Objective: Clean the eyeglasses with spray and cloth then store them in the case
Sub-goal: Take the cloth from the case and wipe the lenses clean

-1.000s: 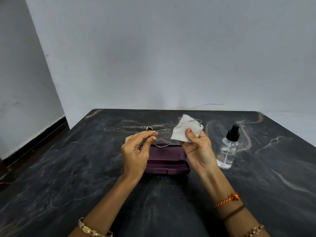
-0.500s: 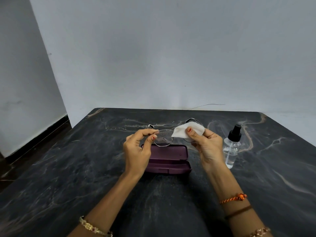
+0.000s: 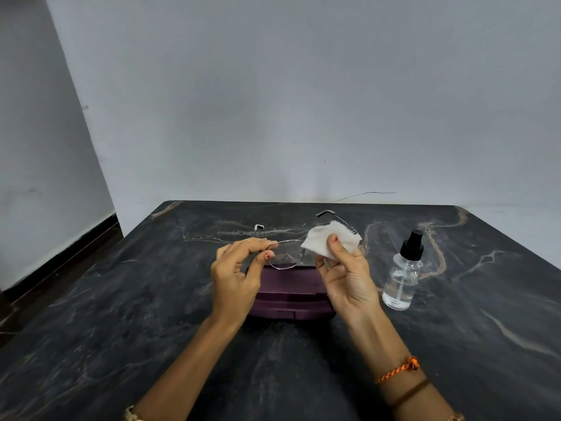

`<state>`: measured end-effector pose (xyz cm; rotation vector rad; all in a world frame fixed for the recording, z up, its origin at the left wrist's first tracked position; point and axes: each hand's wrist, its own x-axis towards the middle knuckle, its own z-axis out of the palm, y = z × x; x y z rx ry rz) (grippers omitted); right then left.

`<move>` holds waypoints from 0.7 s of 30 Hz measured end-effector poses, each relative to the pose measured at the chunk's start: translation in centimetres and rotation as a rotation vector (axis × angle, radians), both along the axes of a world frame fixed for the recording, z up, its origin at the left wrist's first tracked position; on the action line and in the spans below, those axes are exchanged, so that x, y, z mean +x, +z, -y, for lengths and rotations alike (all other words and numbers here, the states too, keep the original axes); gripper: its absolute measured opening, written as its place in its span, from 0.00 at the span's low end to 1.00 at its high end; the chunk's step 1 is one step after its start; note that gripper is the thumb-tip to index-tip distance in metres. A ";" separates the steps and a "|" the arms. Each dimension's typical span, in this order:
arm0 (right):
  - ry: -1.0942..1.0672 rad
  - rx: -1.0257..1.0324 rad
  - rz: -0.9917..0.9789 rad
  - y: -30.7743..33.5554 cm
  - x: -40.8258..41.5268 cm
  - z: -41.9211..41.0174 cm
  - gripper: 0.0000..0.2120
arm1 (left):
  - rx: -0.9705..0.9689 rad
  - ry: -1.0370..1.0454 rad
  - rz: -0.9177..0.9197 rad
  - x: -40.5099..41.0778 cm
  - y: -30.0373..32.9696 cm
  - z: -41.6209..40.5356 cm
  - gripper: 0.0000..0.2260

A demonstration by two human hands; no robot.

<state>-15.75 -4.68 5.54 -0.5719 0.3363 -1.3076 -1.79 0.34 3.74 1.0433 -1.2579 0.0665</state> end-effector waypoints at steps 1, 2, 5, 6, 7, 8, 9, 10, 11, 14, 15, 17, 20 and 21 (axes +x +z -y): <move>0.002 -0.035 -0.009 -0.1 0.1 0.0 0.11 | -0.003 0.001 0.001 0.0 0.0 0.0 0.07; 0.002 -0.074 -0.024 -0.2 0.1 0.0 0.12 | -0.006 0.002 0.003 0.0 -0.1 0.0 0.06; -0.018 -0.200 -0.131 -0.3 -0.1 0.1 0.15 | 0.001 0.008 -0.034 0.3 -0.1 0.1 0.09; -0.037 -0.242 -0.192 -0.4 -0.2 0.0 0.15 | 0.015 0.001 -0.062 0.5 -0.1 0.1 0.13; -0.065 -0.281 -0.263 -0.4 -0.3 0.0 0.14 | 0.031 -0.014 -0.090 0.7 0.0 0.1 0.16; -0.102 -0.312 -0.326 -0.4 -0.4 -0.1 0.13 | 0.046 -0.028 -0.110 0.8 0.0 0.2 0.17; -0.140 -0.333 -0.367 -0.4 -0.5 -0.1 0.12 | 0.052 -0.029 -0.109 0.9 0.0 0.2 0.16; -0.173 -0.344 -0.384 -0.3 -0.7 -0.1 0.11 | 0.045 -0.018 -0.085 0.9 0.1 0.1 0.16; -0.197 -0.347 -0.391 -0.1 -0.9 -0.1 0.10 | 0.034 -0.002 -0.050 0.9 0.2 0.1 0.15; -0.222 -0.355 -0.457 0.2 -1.4 -0.2 0.08 | 0.043 0.022 -0.017 0.8 0.5 -0.1 0.12; -0.217 -0.341 -0.460 0.3 -1.4 -0.3 0.07 | 0.051 0.022 -0.025 0.8 0.6 -0.2 0.11; -0.191 -0.260 -0.395 0.2 -1.1 -0.3 0.07 | 0.058 0.018 -0.035 0.9 0.7 -0.2 0.09; -0.140 -0.070 -0.205 0.3 -0.8 0.1 0.07 | 0.074 -0.003 -0.045 1.0 0.9 -0.3 0.13; -0.128 -0.014 -0.152 0.2 -0.8 0.2 0.07 | 0.084 -0.006 -0.050 0.9 0.9 -0.3 0.14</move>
